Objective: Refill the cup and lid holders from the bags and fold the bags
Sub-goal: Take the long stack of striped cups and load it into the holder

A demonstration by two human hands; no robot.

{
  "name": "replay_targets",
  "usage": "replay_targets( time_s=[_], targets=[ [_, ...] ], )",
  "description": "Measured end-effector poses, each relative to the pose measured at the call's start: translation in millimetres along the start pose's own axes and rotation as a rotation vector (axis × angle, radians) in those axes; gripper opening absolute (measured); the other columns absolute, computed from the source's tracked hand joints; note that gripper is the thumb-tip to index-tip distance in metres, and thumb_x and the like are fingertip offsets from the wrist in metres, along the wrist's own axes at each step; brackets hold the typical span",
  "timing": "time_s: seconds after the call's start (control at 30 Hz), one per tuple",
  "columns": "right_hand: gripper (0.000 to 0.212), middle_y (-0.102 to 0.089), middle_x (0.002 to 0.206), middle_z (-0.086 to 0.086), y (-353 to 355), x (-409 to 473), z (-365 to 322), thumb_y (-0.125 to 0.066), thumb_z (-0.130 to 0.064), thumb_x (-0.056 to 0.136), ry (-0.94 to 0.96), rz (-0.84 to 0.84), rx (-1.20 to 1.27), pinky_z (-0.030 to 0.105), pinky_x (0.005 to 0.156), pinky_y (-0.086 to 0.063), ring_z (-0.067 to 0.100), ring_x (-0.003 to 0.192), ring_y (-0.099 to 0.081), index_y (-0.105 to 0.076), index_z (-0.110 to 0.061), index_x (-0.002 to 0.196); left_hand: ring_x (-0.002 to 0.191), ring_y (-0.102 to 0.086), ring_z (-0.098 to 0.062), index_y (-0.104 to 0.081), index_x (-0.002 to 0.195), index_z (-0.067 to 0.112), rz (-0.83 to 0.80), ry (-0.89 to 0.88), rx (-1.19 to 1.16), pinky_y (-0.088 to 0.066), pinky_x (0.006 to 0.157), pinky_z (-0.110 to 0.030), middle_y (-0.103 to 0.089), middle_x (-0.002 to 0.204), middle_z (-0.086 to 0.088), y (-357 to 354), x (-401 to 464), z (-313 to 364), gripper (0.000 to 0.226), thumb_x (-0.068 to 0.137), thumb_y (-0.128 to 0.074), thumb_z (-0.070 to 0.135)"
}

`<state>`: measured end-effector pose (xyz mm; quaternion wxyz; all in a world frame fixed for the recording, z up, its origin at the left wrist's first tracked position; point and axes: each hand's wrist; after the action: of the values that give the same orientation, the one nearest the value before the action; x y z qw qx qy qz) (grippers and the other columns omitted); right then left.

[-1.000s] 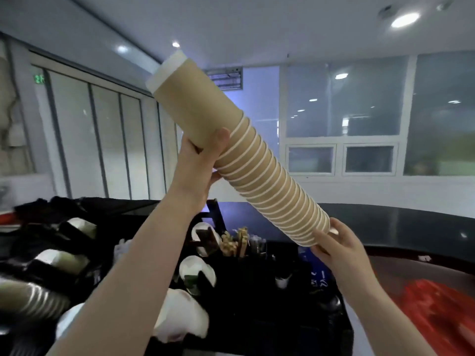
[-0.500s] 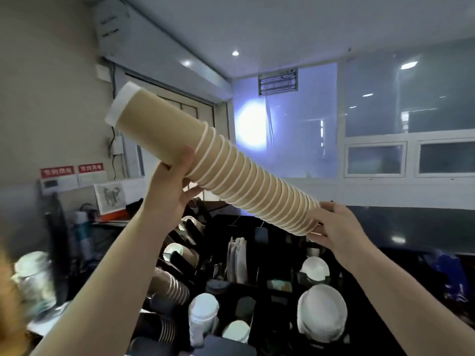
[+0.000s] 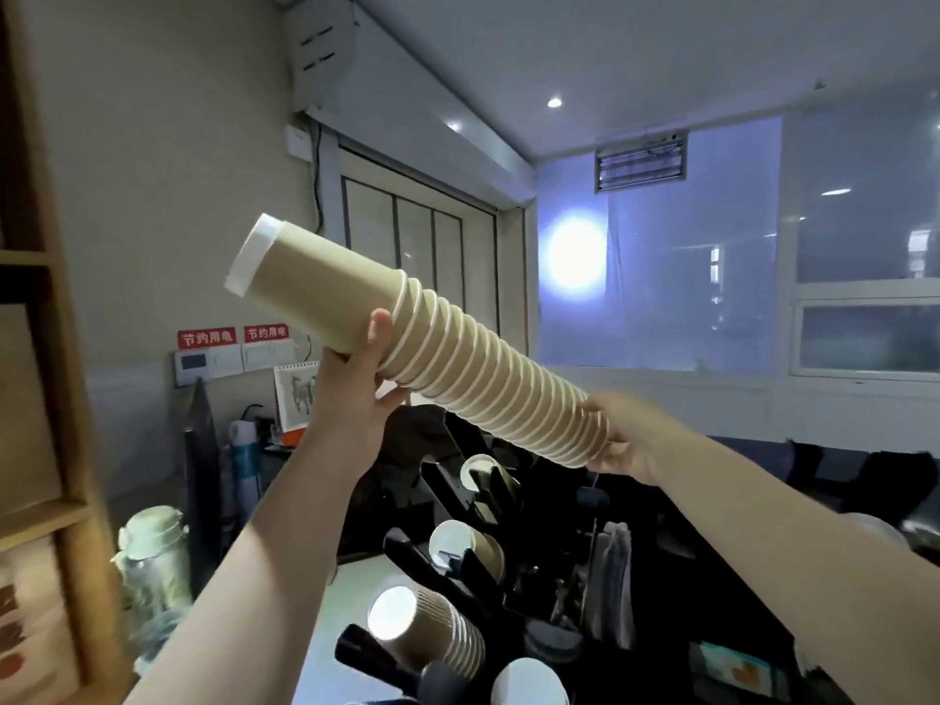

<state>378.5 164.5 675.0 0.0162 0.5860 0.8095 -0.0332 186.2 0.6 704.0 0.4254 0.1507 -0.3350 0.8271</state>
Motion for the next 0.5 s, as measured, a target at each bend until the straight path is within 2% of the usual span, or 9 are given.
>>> replay_targets(
  time_s=[0.1, 0.23, 0.37, 0.5],
  targets=[
    [0.006, -0.059, 0.081, 0.01, -21.8, 30.1, 0.0, -0.057, -0.016, 0.09, 0.005, -0.059, -0.092, 0.034, 0.055, -0.053, 0.023, 0.061, -0.059, -0.058, -0.01, 0.09, 0.114, -0.06, -0.015, -0.055, 0.113, 0.038, -0.021, -0.013, 0.028, -0.054, 0.083, -0.043, -0.064, 0.116, 0.013, 27.2, 26.9, -3.5, 0.051, 0.068, -0.075, 0.051],
    [0.007, -0.061, 0.087, 0.016, -52.9, 53.3, 3.7, -0.058, -0.017, 0.09, 0.026, -0.105, -0.195, 0.036, 0.064, -0.054, 0.028, 0.07, -0.062, -0.061, -0.01, 0.092, 0.113, -0.061, -0.014, -0.053, 0.121, 0.036, -0.013, -0.016, 0.072, -0.055, 0.084, -0.043, -0.063, 0.122, 0.01, 57.0, 60.0, -6.3, 0.071, 0.057, -0.076, 0.057],
    [0.009, -0.06, 0.083, 0.017, -79.0, 64.7, 11.3, -0.061, -0.011, 0.088, 0.011, -0.104, -0.229, 0.034, 0.06, -0.054, 0.028, 0.07, -0.061, -0.063, -0.004, 0.094, 0.106, -0.064, -0.01, -0.058, 0.107, 0.038, -0.037, 0.006, 0.098, -0.055, 0.087, -0.044, -0.07, 0.105, 0.016, 77.8, 91.7, -13.2, 0.046, 0.065, -0.072, 0.05],
    [0.005, -0.062, 0.08, 0.017, -100.5, 71.4, 21.8, -0.058, -0.003, 0.088, -0.009, -0.064, -0.111, 0.027, 0.049, -0.053, 0.024, 0.062, -0.061, -0.062, -0.001, 0.088, 0.111, -0.062, -0.013, -0.056, 0.109, 0.038, -0.095, 0.045, 0.123, -0.054, 0.089, -0.045, -0.068, 0.114, 0.013, 91.0, 115.7, -19.1, 0.056, 0.059, -0.077, 0.053]
  ],
)
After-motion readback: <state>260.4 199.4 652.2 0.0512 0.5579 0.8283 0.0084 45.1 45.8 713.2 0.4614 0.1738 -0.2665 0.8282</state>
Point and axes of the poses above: each hand's wrist, its own x-axis towards the middle knuckle, its own y-axis out of the back of the hand, z = x × y
